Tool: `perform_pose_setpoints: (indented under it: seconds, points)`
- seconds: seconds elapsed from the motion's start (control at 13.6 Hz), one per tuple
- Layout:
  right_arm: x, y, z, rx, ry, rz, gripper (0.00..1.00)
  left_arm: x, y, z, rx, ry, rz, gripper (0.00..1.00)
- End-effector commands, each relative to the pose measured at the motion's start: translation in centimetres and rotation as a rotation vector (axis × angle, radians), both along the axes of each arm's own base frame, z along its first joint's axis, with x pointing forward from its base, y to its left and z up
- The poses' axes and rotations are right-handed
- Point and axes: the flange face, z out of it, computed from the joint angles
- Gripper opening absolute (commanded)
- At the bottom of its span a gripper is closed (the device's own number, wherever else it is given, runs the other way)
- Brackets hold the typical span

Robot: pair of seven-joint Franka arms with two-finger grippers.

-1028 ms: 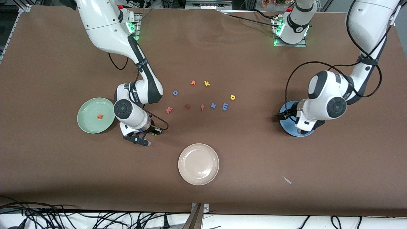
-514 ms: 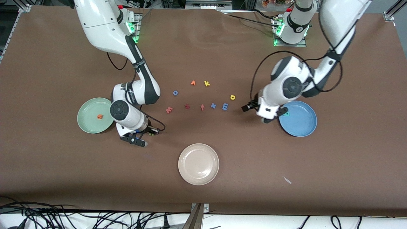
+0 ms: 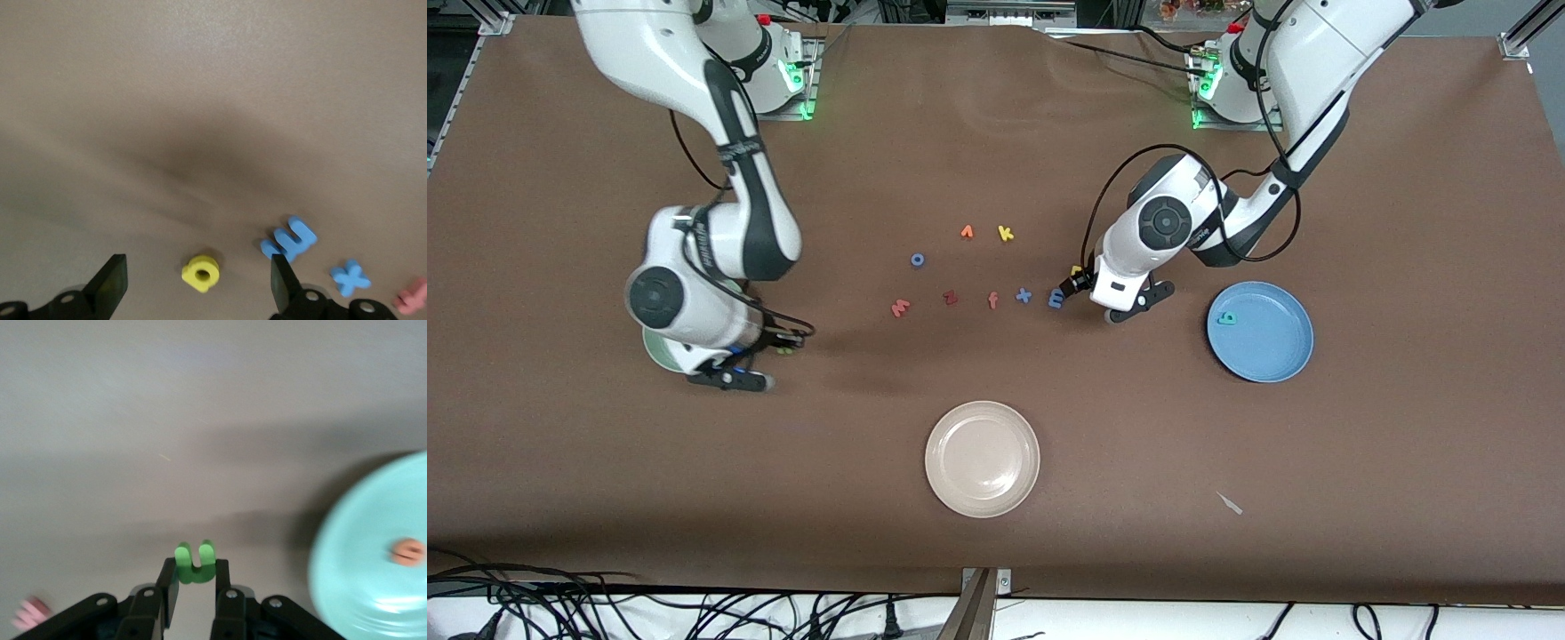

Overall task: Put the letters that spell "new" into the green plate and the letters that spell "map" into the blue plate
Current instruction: 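Drop the P on the blue plate while the right gripper places the U, then grasp the pink W with the right gripper while the left gripper grasps yellow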

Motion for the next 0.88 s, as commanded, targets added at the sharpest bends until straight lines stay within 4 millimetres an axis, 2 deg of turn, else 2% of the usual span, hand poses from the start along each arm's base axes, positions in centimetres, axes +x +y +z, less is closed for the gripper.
perform_pose_setpoints:
  seconds: [0.0, 0.07, 0.22, 0.29, 0.37, 0.44, 0.51, 0.66, 0.81]
  points:
    - [-5.0, -4.5, 0.4, 0.046, -0.005, 0.067, 0.17, -1.4, -0.4, -0.4, 0.035, -0.053, 0.008, 0.95]
    - [-5.3, -6.5, 0.1, 0.046, -0.003, 0.100, 0.17, -2.3, -0.9, -0.8, 0.054, -0.056, 0.006, 0.95]
    - [-5.6, -10.7, -0.7, 0.033, -0.021, 0.161, 0.18, -2.9, -1.2, -0.9, 0.083, -0.080, 0.017, 0.95]
    - [-5.8, -11.8, -1.4, 0.021, -0.031, 0.176, 0.20, -2.9, -1.2, -0.9, 0.086, -0.085, 0.016, 0.95]
    - [-5.8, -12.5, -1.9, 0.014, -0.030, 0.175, 0.30, -3.0, -1.4, -0.9, 0.086, -0.085, 0.013, 0.95]
    - [-5.6, -12.6, -2.1, 0.010, -0.028, 0.173, 0.57, -3.2, -1.5, -1.1, 0.086, -0.080, 0.010, 0.95]
    - [-5.5, -12.6, -2.0, 0.011, -0.030, 0.157, 1.00, -3.5, -2.0, -1.2, 0.084, -0.078, 0.002, 0.95]
    - [-4.9, -11.9, -1.2, 0.015, -0.043, 0.125, 1.00, -3.5, -2.2, -1.7, 0.081, -0.067, 0.005, 0.90]
    - [-4.3, -10.1, -0.3, 0.011, -0.033, 0.021, 1.00, -3.9, -2.5, -2.4, 0.079, -0.053, 0.003, 0.82]
